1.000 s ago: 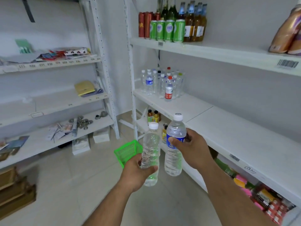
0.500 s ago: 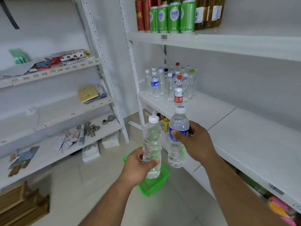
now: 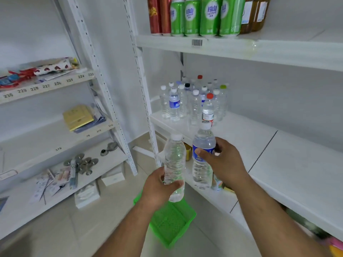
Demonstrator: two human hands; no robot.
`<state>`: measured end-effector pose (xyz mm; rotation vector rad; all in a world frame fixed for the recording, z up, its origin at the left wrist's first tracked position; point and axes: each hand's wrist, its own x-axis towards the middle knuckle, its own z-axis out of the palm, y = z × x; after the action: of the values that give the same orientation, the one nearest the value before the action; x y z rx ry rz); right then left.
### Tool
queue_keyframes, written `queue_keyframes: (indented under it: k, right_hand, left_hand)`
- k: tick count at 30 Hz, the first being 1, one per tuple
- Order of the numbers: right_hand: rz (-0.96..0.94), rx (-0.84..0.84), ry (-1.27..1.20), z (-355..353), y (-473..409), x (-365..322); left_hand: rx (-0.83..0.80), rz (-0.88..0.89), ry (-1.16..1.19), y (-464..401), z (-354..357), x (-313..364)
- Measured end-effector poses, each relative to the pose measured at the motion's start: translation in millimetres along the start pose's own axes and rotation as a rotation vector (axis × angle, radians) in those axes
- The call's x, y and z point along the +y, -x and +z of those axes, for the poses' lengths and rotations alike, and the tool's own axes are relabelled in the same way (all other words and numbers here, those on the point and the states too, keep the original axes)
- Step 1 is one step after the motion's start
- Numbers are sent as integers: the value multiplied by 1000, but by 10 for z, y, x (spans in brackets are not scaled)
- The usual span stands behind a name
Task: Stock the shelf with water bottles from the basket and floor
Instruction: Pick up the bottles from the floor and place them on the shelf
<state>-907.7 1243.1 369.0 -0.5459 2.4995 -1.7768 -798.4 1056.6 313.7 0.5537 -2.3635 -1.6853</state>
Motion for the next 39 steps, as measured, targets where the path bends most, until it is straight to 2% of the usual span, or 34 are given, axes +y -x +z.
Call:
queue_keyframes:
  k: [6,13,21,32,39]
  right_hand:
    - [27,123,9,679,-338,-214]
    - [74,196,31,1177,-668,-359]
    - [106,244,61,1277,-1039,-221]
    - [111,300,-11,1047,-1582,26]
    - [150,350,-5,960,-1690,109]
  left_hand:
    - [-139,54,-2,-665,-675,-176]
    - [-260,90,3,-1285,-1112,-335]
    - [-314,83,24,-1815,-1030,-428]
    - [-286,135,-56,-2436,-716,-117]
    - [-338,140,-59,-2649,-583,-68]
